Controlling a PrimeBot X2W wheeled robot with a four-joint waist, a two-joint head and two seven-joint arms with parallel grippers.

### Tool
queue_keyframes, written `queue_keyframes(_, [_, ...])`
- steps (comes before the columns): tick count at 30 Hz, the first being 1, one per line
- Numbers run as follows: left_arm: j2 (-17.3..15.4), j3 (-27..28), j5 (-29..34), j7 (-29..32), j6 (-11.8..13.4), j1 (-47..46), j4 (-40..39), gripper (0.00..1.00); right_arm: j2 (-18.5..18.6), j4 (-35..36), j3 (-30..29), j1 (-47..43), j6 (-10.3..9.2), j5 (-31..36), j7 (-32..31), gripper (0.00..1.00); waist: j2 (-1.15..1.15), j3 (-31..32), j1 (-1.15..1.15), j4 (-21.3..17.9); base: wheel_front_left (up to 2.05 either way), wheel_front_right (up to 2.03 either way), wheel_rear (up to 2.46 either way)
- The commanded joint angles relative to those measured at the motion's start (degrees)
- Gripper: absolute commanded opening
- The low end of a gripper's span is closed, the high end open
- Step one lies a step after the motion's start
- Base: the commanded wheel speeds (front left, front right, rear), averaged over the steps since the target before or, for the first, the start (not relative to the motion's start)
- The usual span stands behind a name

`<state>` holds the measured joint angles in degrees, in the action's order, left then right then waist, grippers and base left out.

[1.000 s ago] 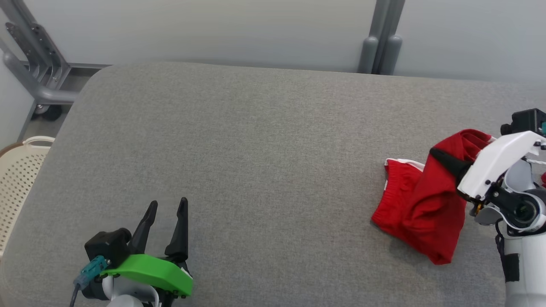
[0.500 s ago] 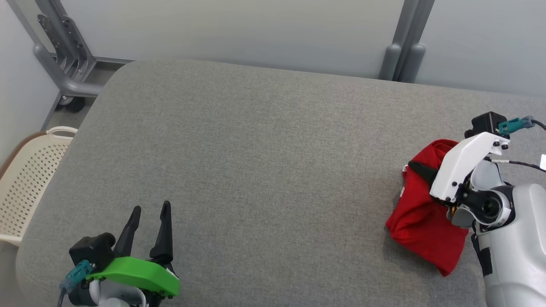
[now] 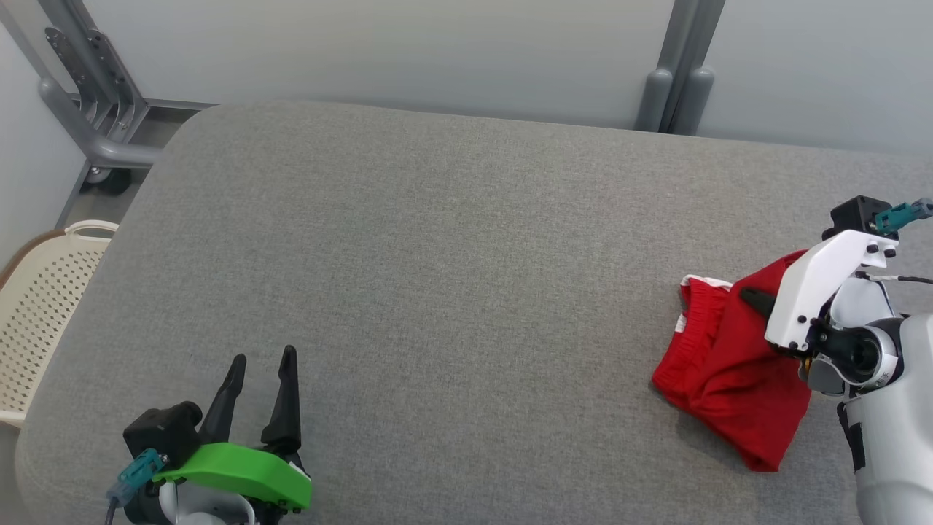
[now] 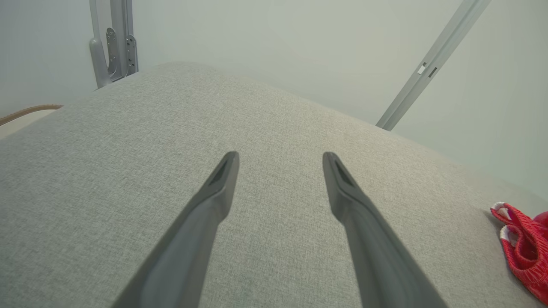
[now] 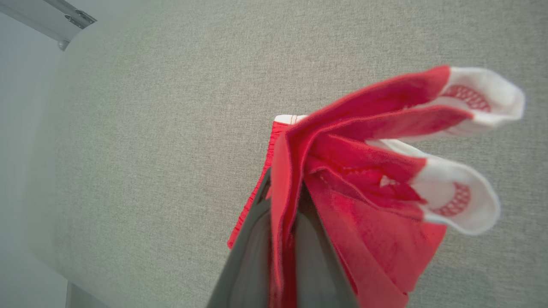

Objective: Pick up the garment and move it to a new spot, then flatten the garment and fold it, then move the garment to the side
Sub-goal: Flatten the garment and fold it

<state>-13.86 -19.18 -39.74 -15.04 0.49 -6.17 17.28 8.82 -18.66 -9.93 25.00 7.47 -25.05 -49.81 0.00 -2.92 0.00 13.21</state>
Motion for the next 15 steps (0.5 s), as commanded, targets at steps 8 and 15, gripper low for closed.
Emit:
queue_keyframes(8, [1.5,-0.8,0.6,-0.2,-1.2,-1.8,1.4,1.0,-1.3,-1.0,2.0,3.0,0.04,4.6,-1.2,1.0,0.0,-1.1,0.0,1.0,0.0,0.0,0.0])
queue_keyframes(15, [1.5,0.1,1.0,-0.1,-1.5,-1.5,2.7,1.0,-4.0,-1.1,4.2,8.4,0.04,4.7,-0.9,1.0,0.0,-1.1,0.0,0.8,0.0,0.0,0.0])
